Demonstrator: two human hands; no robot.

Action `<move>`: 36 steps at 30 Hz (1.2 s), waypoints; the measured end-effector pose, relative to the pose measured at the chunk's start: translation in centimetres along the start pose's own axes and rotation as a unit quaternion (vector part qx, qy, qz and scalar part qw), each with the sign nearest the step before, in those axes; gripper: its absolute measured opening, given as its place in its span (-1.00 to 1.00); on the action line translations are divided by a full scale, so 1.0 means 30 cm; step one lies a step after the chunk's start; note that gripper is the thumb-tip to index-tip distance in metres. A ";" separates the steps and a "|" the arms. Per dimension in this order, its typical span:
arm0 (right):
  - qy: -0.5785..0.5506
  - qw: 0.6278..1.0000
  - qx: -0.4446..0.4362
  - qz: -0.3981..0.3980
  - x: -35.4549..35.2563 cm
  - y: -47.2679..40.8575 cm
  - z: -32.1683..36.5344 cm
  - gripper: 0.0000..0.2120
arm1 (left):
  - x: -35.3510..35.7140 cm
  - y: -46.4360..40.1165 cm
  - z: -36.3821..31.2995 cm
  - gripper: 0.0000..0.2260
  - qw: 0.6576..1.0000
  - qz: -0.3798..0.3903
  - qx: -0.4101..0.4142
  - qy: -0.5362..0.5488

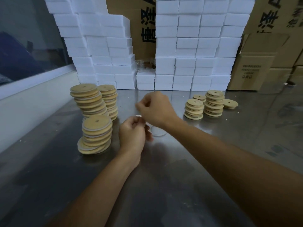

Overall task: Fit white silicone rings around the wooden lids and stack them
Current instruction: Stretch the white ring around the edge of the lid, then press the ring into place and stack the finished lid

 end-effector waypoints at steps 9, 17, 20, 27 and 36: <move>0.251 0.961 0.110 0.033 -0.088 -0.067 -0.445 -0.30 | 0.021 0.029 -0.044 -0.79 0.949 -0.006 0.217 -0.229; 0.279 0.955 0.096 -0.014 -0.102 -0.039 -0.513 -0.54 | 0.058 0.032 0.003 -0.81 0.834 0.103 0.198 -0.505; 0.244 0.963 0.108 -0.032 -0.106 -0.031 -0.529 -0.54 | 0.059 0.037 -0.012 -0.84 0.822 0.105 0.206 -0.521; 0.212 0.967 0.072 -0.118 -0.101 0.009 -0.525 -0.62 | 0.066 0.042 -0.017 -0.84 0.813 0.119 0.225 -0.524; 0.090 0.984 -0.027 -0.149 -0.109 0.103 -0.421 -0.61 | 0.073 0.037 -0.016 -0.73 0.883 0.143 0.227 -0.386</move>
Point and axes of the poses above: each hand's wrist, its own y-axis away from the middle knuckle, its own x-axis out of the palm, z = x × y, the point moved 5 cm from there along -y, towards the middle knuckle, and after that the axes turned 11 degrees about y, right-handed, at the moved point
